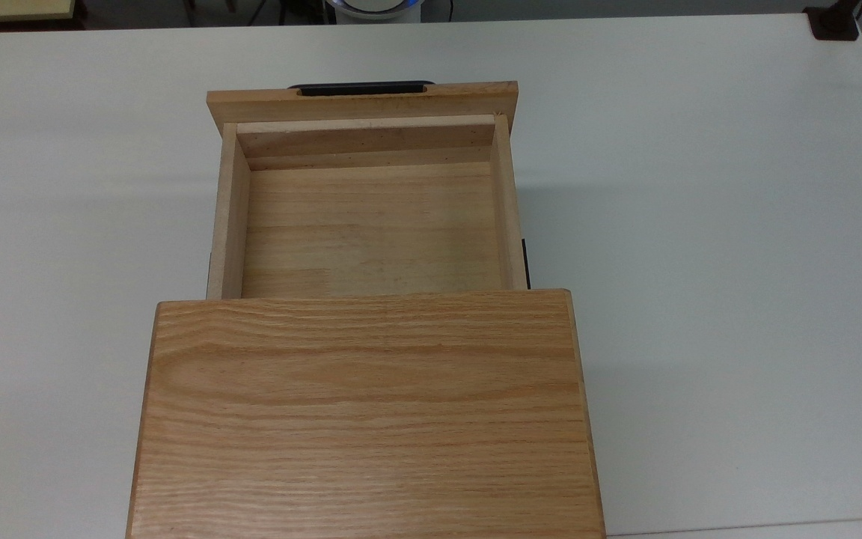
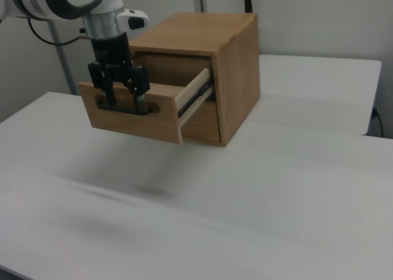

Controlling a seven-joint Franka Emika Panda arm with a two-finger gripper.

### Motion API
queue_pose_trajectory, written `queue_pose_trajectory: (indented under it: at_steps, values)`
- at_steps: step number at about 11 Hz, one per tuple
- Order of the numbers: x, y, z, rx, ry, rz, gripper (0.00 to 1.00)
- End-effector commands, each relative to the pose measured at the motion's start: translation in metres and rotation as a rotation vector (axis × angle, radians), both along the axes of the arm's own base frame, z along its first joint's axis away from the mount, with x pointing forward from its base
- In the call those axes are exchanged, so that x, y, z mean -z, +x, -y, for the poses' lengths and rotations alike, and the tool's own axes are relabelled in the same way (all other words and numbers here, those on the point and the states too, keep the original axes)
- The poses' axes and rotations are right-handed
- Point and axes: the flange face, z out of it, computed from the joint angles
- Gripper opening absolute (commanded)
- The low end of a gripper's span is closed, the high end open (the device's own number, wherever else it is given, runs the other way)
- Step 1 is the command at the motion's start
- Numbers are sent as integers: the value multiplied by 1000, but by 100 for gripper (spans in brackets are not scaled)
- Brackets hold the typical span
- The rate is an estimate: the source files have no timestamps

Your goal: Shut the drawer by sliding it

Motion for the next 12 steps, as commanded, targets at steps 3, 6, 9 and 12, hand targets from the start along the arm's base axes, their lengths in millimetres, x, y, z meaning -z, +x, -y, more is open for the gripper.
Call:
queue_pose_trajectory:
  at_steps: [3,6,9,12]
  values:
    - [34,-4,-27,-140,-5,-99,16]
    - [65,6,-71,-191,-13,-147,13]
    - [61,32,-95,-88,-2,25,8]
    - [60,62,-117,-52,16,199,5]
